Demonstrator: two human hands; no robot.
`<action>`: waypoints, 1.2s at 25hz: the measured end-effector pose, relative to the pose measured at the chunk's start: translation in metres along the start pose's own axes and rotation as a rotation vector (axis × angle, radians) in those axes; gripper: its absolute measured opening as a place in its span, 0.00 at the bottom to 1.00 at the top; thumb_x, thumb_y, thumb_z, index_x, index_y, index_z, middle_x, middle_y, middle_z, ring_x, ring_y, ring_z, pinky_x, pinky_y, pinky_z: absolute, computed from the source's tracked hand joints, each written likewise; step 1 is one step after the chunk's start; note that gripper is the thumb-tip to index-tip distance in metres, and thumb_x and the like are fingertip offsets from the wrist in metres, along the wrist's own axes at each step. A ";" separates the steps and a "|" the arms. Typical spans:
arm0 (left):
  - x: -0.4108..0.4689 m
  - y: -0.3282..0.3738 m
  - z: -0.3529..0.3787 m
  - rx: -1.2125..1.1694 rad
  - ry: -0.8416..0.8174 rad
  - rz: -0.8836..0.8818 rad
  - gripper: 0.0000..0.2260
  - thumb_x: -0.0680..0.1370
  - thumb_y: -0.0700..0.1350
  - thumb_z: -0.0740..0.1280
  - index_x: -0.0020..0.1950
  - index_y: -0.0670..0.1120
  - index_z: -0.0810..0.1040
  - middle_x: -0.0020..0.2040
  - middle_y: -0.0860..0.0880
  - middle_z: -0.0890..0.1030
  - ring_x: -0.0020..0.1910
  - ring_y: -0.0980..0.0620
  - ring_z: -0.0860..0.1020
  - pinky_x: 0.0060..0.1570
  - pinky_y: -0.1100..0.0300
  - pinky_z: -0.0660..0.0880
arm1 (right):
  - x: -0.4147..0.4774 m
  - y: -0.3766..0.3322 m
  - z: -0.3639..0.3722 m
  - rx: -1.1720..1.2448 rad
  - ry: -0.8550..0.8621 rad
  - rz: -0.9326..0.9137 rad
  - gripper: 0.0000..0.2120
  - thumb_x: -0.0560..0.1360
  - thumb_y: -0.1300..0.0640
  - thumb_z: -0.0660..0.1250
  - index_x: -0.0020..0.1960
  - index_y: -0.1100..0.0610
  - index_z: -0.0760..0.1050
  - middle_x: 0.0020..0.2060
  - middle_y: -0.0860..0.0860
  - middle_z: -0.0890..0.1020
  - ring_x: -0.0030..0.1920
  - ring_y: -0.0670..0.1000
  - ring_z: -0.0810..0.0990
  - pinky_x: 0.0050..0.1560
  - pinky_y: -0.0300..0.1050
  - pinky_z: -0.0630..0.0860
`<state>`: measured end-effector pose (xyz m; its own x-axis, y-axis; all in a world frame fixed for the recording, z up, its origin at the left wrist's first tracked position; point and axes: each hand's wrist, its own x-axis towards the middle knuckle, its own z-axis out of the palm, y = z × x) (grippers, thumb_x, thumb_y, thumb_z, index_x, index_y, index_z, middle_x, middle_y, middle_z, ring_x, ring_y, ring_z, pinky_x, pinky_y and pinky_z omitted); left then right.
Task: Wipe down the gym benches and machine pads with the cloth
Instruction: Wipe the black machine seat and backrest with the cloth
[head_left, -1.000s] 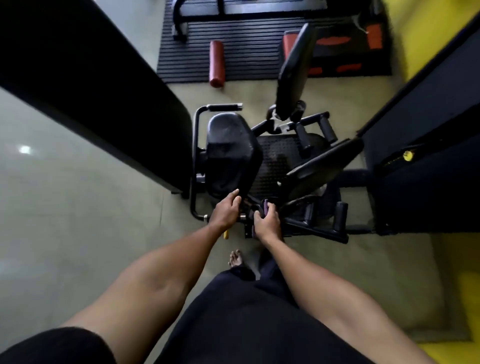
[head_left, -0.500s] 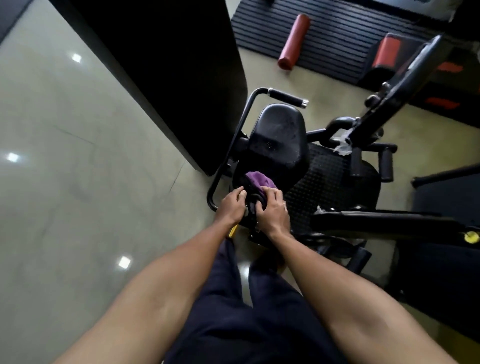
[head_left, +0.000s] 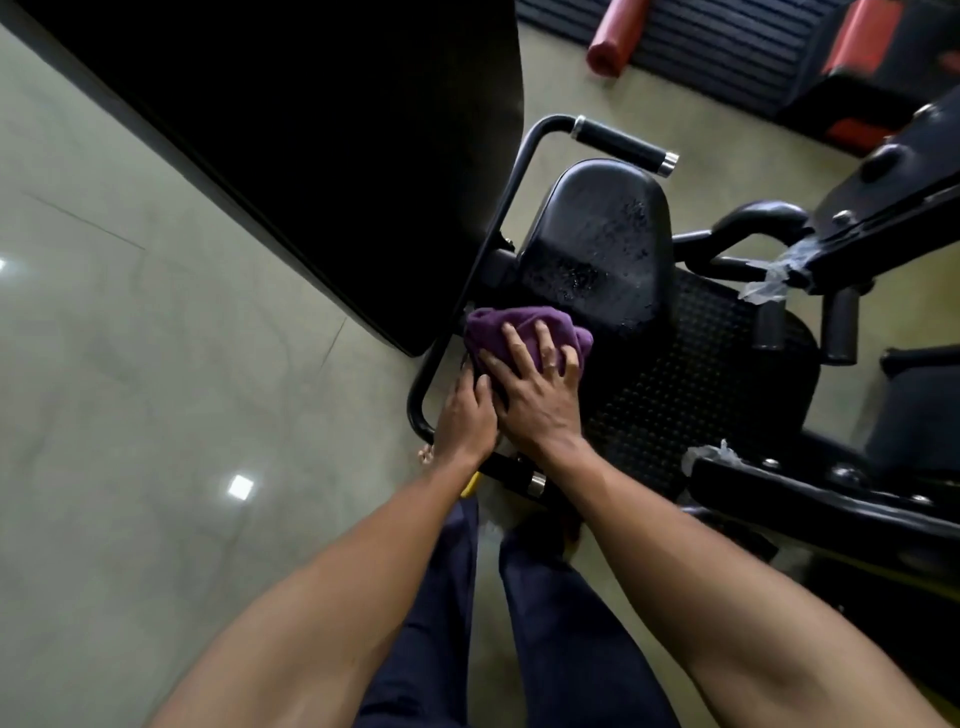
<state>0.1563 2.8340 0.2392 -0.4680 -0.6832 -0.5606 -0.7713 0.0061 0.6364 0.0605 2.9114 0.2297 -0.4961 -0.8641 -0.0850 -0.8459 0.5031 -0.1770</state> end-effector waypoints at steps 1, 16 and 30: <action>0.001 -0.001 0.002 -0.016 0.012 -0.003 0.22 0.86 0.53 0.52 0.79 0.49 0.63 0.74 0.43 0.72 0.71 0.43 0.70 0.67 0.52 0.67 | 0.008 0.002 -0.001 0.001 -0.003 -0.024 0.22 0.78 0.41 0.58 0.70 0.41 0.76 0.77 0.50 0.68 0.78 0.64 0.62 0.73 0.65 0.58; -0.004 0.003 0.039 -0.110 0.218 0.004 0.23 0.86 0.45 0.55 0.82 0.47 0.57 0.79 0.44 0.64 0.76 0.43 0.63 0.73 0.51 0.62 | 0.041 0.042 -0.010 -0.012 -0.021 0.023 0.24 0.79 0.40 0.55 0.74 0.39 0.71 0.79 0.51 0.66 0.81 0.63 0.52 0.75 0.74 0.38; 0.050 0.041 0.048 -0.044 0.416 -0.015 0.19 0.83 0.47 0.57 0.73 0.45 0.73 0.65 0.40 0.79 0.63 0.40 0.76 0.60 0.50 0.71 | 0.080 0.070 -0.043 -0.057 -0.254 -0.168 0.26 0.80 0.37 0.50 0.77 0.36 0.63 0.82 0.50 0.58 0.81 0.64 0.45 0.74 0.74 0.34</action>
<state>0.0802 2.8356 0.2118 -0.2355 -0.9198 -0.3139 -0.7534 -0.0313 0.6568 -0.0468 2.8780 0.2531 -0.2895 -0.9081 -0.3024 -0.9253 0.3464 -0.1544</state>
